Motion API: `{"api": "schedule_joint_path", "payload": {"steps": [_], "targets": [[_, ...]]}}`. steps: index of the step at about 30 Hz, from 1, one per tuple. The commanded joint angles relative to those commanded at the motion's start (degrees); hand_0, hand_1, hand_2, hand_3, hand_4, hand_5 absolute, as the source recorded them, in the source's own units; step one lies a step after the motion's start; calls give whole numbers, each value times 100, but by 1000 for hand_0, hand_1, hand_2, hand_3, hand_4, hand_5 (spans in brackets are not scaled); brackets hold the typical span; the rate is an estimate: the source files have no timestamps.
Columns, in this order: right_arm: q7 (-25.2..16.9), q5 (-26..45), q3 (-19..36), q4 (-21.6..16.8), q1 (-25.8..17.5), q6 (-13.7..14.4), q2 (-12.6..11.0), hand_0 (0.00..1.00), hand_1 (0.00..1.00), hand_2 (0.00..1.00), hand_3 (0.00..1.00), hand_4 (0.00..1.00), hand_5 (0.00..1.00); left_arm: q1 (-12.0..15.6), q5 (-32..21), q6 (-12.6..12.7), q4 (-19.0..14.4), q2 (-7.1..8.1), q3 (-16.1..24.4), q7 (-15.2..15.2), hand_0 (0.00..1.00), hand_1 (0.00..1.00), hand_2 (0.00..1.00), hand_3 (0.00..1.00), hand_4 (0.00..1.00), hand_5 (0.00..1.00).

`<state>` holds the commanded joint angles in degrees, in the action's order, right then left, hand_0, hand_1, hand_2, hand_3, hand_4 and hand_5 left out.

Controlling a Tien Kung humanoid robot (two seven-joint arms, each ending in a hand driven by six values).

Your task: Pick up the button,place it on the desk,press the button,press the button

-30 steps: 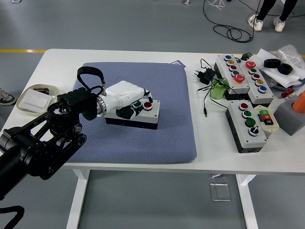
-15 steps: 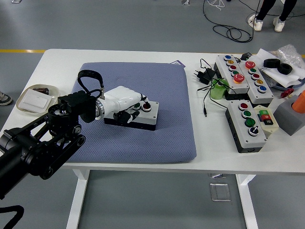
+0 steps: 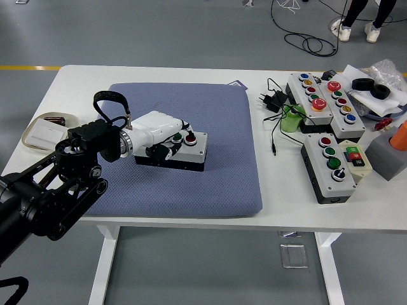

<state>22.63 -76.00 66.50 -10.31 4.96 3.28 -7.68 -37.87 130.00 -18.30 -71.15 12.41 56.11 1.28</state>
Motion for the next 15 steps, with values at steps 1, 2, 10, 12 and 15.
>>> {"api": "schedule_joint_path", "payload": {"steps": [1,2,10,12,15], "targets": [[-2,-5,4,0,-2,0,0,662,624,699,579,361,211,56,0,-12,-112,10,145,26,60,2,2,740,569,2],[-2,-6,5,0,-2,0,0,662,624,699,579,361,211,72,0,-16,-145,13,193,33,60,2,2,740,569,2],[-4,-31,27,0,-20,-2,-2,661,625,699,580,361,208,473,-1163,602,-606,63,843,-97,453,463,519,954,924,489],[-4,-46,27,0,-27,-6,-4,661,625,699,580,361,208,555,-1647,852,-621,71,904,-136,453,463,519,954,924,489],[-5,-41,23,0,-28,-6,-3,661,625,699,580,361,208,708,-2325,1191,-701,98,1033,-118,453,463,519,954,924,489]]}}
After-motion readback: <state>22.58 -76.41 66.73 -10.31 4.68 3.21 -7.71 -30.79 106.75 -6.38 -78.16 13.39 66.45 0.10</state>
